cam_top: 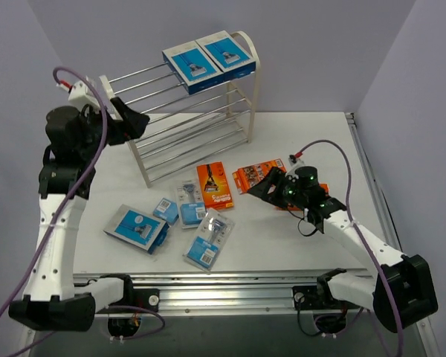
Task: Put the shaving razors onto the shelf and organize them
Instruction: Grab a shaving razor with the right arm
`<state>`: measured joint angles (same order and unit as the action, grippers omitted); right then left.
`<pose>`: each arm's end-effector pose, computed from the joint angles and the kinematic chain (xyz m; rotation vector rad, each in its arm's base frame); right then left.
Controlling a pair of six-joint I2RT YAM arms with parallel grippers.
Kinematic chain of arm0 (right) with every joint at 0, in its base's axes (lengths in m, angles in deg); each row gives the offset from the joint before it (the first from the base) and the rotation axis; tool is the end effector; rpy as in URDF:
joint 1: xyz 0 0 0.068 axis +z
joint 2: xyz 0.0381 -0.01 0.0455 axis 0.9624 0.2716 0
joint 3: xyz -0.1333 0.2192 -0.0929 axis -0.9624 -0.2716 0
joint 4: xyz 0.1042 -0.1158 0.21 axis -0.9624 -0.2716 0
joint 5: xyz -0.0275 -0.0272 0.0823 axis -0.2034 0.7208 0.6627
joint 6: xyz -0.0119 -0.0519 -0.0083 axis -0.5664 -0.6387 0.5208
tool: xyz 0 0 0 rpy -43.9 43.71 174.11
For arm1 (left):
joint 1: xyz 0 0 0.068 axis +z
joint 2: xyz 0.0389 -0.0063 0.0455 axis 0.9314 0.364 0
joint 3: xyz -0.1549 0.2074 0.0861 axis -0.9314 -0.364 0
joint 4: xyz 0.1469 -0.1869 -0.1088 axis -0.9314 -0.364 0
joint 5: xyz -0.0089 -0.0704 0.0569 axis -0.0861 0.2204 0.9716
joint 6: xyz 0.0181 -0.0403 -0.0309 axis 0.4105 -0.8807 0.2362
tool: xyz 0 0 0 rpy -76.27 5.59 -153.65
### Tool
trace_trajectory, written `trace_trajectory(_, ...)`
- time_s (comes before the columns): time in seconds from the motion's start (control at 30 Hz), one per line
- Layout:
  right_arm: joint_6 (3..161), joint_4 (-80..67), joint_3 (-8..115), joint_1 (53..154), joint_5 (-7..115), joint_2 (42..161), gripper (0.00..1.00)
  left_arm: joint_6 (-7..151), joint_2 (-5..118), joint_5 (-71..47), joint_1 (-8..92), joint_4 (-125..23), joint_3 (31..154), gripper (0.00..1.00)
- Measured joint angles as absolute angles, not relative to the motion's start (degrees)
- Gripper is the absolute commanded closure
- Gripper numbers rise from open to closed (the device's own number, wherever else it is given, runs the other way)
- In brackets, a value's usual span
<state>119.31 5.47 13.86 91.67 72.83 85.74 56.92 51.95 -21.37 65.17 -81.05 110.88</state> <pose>0.2362 0.0912 0.2531 0.1254 2.0203 1.1534 0.2503 -0.0261 0.4861 -0.1158 1.7511 -0.6512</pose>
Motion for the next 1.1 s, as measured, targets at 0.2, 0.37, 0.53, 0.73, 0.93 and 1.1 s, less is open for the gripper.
trace_trajectory(0.2,122.1,4.4,17.2,112.2,63.3,87.3,0.34,60.4,37.2,-11.1,65.5,-75.3,87.3,0.06)
trace_trajectory(0.37,124.5,4.4,26.5,126.1,57.3,97.5,0.34,61.6,32.4,-1.6,65.0,-74.2,77.5,0.06)
trace_trajectory(0.53,126.7,6.0,34.7,134.7,54.0,109.7,0.34,62.6,31.0,8.0,63.1,-75.5,75.9,0.06)
trace_trajectory(0.73,129.2,7.1,42.4,139.9,52.8,121.2,0.34,63.3,27.0,17.4,60.8,-75.6,75.9,0.06)
trace_trajectory(0.93,131.1,7.5,47.2,140.6,52.7,129.0,0.34,64.3,25.4,22.5,57.6,-75.9,75.9,0.06)
trace_trajectory(1.1,132.5,7.2,52.2,140.6,52.2,133.8,0.33,64.6,25.3,24.3,56.2,-75.9,75.9,0.06)
